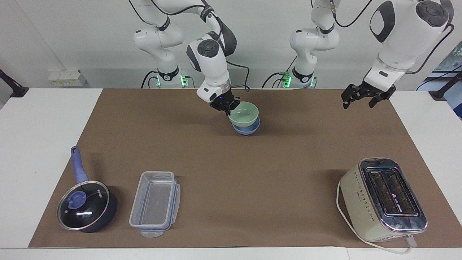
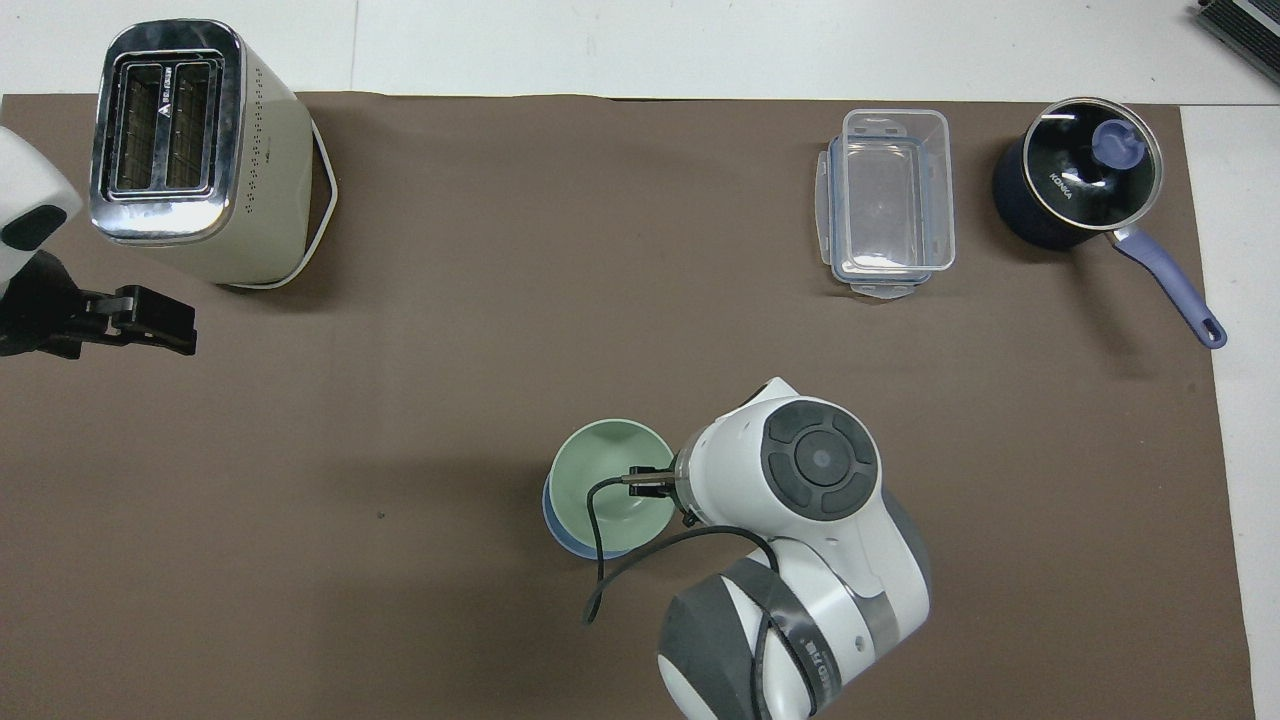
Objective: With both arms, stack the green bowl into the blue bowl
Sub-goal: 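Lift the green bowl and carry it over the blue bowl, then lower the green bowl into the blue bowl and open the right gripper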
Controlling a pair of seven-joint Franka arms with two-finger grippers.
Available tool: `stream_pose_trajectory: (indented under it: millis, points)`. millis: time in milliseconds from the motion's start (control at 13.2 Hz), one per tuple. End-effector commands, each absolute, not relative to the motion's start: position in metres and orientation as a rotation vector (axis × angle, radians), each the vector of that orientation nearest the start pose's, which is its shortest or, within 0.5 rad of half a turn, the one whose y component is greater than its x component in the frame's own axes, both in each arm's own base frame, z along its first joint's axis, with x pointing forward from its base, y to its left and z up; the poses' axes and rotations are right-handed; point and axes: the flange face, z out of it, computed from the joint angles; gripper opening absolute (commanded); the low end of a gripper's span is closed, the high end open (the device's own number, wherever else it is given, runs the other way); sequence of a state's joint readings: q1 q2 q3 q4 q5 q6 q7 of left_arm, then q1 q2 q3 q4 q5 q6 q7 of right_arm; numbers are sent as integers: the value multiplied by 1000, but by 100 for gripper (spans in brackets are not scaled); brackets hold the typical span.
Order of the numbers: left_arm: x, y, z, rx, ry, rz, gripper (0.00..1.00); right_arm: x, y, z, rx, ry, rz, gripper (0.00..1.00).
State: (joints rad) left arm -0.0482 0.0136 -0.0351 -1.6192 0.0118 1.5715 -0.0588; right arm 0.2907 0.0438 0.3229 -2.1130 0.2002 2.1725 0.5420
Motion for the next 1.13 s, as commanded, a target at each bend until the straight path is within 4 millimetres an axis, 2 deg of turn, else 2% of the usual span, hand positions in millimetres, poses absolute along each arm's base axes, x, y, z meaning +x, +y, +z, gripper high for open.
stream_pose_trajectory:
  millis: [0,377,604,755,830,906,981,1057]
  points:
    - [556,-43,596,-3123,27,82,100,445,313,388,-2964,97,143,3]
    - [556,-43,596,-3123,27,82,100,443,318,375,-2925,132,175,5]
    - [556,-43,596,-3123,27,82,100,443,331,359,-2913,125,158,6]
    - [556,-43,596,-3123,27,82,100,444,337,350,-2906,134,152,12]
    - [556,-43,596,-3123,27,82,100,442,343,348,-2900,129,137,17]
    - [556,-43,596,-3123,27,82,100,442,343,347,-2900,128,139,33]
    - [556,-43,596,-3123,27,82,100,443,344,348,-2899,130,139,57]
    - [556,-43,596,-3123,27,82,100,444,345,349,-2897,131,138,64]
